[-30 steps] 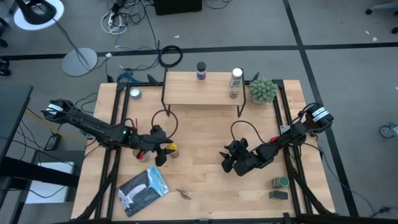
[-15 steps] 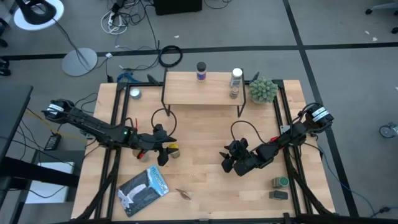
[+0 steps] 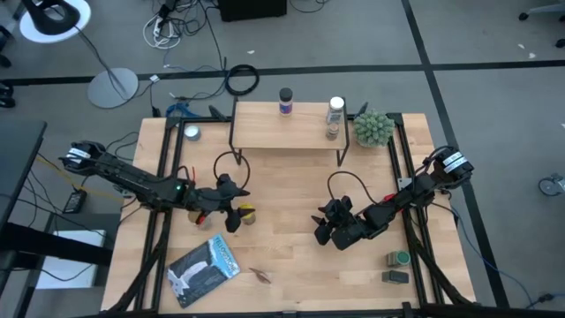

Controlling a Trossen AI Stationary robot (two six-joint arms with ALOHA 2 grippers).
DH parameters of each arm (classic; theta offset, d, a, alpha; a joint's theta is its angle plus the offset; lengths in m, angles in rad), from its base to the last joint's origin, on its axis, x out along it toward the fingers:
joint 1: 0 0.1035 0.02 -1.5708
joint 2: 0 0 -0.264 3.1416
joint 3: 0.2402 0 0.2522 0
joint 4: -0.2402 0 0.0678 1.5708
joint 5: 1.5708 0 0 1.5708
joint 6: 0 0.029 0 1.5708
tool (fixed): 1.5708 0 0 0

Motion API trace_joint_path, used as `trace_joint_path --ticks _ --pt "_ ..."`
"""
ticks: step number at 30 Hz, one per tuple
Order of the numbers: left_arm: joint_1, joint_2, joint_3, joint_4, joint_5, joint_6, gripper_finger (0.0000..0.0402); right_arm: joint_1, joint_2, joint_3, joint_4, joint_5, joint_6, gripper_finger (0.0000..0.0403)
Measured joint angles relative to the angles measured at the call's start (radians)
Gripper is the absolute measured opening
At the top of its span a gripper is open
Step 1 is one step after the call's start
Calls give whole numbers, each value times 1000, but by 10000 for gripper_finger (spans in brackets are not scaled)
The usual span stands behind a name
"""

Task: Shelf spices
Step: Put the yellow seasoning bottle on the shelf aligned with the other black seasoning bottle

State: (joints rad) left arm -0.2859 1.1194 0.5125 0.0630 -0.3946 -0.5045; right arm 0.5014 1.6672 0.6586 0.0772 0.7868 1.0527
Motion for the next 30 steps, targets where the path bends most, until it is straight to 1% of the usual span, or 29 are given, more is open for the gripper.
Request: trace_joint_path --ticks 3,7,14,17,24,27,30 --pt "0 0 0 48 8 -5 325 0 0 0 0 0 0 187" --pt "-16 0 0 95 40 -2 323 0 0 0 0 0 0 187" --pt "-17 8 0 -25 4 -28 304 0 0 0 0 0 0 187" --pt "-17 34 0 -43 7 -42 300 0 0 0 0 0 0 187" --pt "-17 141 0 0 71 -73 298 0 0 0 2 -1 0 187" --pt "-17 180 0 -5 71 -78 298 0 0 0 3 -1 0 187" --pt "-17 193 0 -2 70 -97 298 0 0 0 3 -5 0 187"
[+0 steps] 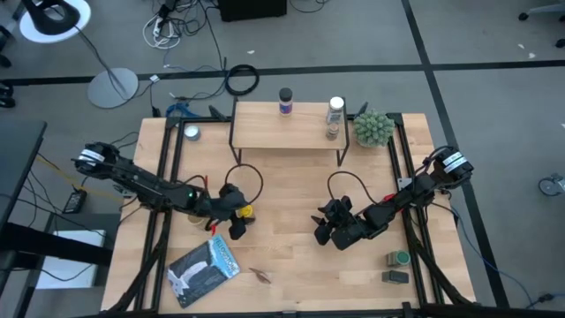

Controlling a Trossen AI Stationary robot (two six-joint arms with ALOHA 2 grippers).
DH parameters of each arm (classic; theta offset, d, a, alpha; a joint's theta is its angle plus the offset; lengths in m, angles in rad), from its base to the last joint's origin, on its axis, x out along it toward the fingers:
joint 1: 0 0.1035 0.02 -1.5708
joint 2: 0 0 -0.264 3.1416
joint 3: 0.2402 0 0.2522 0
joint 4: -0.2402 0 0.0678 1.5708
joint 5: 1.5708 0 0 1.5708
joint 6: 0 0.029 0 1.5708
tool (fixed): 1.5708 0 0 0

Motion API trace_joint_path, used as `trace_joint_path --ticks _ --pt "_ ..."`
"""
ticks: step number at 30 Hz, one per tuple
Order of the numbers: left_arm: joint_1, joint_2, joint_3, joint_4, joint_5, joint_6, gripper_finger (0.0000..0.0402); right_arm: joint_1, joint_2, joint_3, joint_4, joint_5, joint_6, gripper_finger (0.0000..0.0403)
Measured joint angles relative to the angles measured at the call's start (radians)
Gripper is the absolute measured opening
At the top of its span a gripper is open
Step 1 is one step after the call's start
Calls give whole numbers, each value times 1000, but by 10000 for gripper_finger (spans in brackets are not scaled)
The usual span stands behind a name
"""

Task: Shelf spices
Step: Put the yellow seasoning bottle on the shelf aligned with the other black seasoning bottle

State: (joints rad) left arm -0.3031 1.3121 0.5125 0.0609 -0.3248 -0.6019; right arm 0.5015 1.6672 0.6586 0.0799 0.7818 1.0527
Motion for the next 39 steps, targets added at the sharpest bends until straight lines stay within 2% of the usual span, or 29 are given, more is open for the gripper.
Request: trace_joint_path --ticks 6,16,25,30,35,39 --pt "1 3 0 2 -4 -12 287 0 0 0 0 0 0 187" --pt "10 3 0 4 -21 -32 225 0 0 0 0 0 0 187" --pt "10 3 0 34 -21 -30 233 0 0 0 0 0 0 187" --pt "10 2 6 83 -13 46 227 0 0 0 0 0 -1 187" --pt "11 3 105 -3 -10 167 227 0 0 0 0 1 -1 187" --pt "37 3 246 -166 -7 284 226 0 0 0 0 1 -1 187"
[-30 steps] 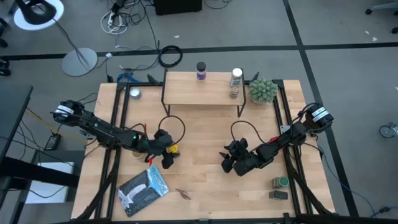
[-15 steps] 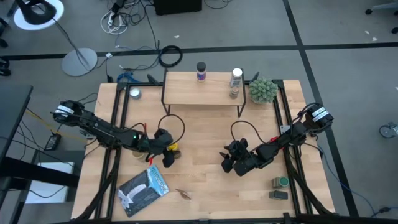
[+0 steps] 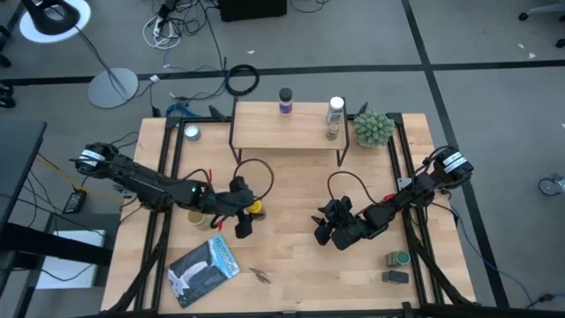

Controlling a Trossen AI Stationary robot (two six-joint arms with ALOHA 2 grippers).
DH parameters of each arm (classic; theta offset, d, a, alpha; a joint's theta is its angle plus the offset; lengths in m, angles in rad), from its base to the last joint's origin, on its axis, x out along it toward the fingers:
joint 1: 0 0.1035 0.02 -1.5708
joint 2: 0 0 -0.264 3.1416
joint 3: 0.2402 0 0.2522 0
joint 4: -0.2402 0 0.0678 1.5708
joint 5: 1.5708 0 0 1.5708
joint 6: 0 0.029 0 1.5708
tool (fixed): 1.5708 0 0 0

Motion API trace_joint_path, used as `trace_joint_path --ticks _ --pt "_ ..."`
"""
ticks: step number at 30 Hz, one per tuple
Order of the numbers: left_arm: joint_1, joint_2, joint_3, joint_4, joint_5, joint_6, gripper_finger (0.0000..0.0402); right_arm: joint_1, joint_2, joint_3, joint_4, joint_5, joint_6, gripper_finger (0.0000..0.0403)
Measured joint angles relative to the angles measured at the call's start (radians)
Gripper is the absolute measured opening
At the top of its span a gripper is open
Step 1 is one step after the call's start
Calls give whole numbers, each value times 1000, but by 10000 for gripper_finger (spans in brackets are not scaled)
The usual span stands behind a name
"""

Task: Shelf spices
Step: Put the yellow seasoning bottle on the shelf aligned with the other black seasoning bottle

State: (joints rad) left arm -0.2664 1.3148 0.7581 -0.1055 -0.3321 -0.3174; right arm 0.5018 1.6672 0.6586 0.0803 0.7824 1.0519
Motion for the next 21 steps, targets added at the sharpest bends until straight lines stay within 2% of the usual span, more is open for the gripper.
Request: trace_joint_path --ticks 5,9,16,21 --pt "63 0 165 -128 -2 172 226 0 0 0 0 0 0 187" --pt "141 0 251 -152 60 301 226 0 0 0 0 0 0 187" --pt "377 -1 283 -157 355 420 226 0 0 0 0 0 -4 187" --pt "549 -1 296 -122 519 497 226 0 0 0 -2 0 -10 187"
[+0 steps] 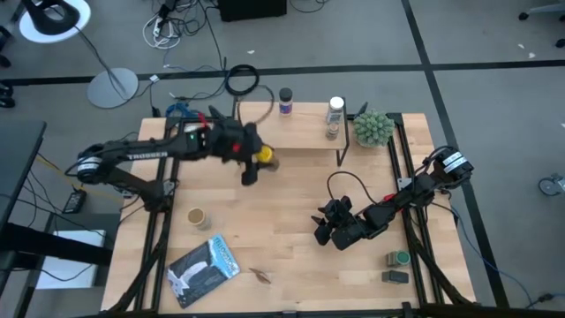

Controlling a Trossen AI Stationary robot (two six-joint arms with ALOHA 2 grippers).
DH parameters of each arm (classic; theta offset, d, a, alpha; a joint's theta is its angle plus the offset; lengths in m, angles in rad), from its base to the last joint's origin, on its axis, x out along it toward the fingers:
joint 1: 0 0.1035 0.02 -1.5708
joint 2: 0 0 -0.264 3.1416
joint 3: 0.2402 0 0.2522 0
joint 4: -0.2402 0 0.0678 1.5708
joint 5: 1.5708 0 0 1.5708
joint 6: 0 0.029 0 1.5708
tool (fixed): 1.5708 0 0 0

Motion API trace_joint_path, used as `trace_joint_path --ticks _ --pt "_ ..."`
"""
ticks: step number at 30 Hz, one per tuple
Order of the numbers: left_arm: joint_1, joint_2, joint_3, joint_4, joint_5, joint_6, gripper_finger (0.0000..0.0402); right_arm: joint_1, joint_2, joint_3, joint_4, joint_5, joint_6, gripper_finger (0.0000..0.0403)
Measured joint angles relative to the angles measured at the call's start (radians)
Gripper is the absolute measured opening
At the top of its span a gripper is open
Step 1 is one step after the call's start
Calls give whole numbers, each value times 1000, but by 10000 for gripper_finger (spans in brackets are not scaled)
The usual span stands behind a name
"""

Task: Shelf spices
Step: Put the yellow seasoning bottle on the shelf aligned with the other black seasoning bottle

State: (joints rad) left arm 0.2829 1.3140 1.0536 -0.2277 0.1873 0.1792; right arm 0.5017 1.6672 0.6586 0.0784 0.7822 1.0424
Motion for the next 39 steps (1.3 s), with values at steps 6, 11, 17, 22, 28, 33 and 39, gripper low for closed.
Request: trace_joint_path --ticks 6,11,17,22,28,33,39 --pt "142 30 123 -62 146 84 226 0 0 0 -2 0 0 187" --pt "196 185 331 -221 236 178 226 -5 0 0 -7 0 -14 187" --pt "236 401 590 -453 261 313 226 -17 0 0 -6 0 -27 187" --pt "297 468 656 -454 333 339 226 -15 0 0 -8 0 -29 187" --pt "338 506 657 -390 370 317 226 -12 0 0 -14 0 -27 187" --pt "336 524 657 -383 334 318 226 -12 0 0 -14 0 -27 187" --pt "338 526 656 -388 297 318 226 -12 0 0 -14 0 -26 187"
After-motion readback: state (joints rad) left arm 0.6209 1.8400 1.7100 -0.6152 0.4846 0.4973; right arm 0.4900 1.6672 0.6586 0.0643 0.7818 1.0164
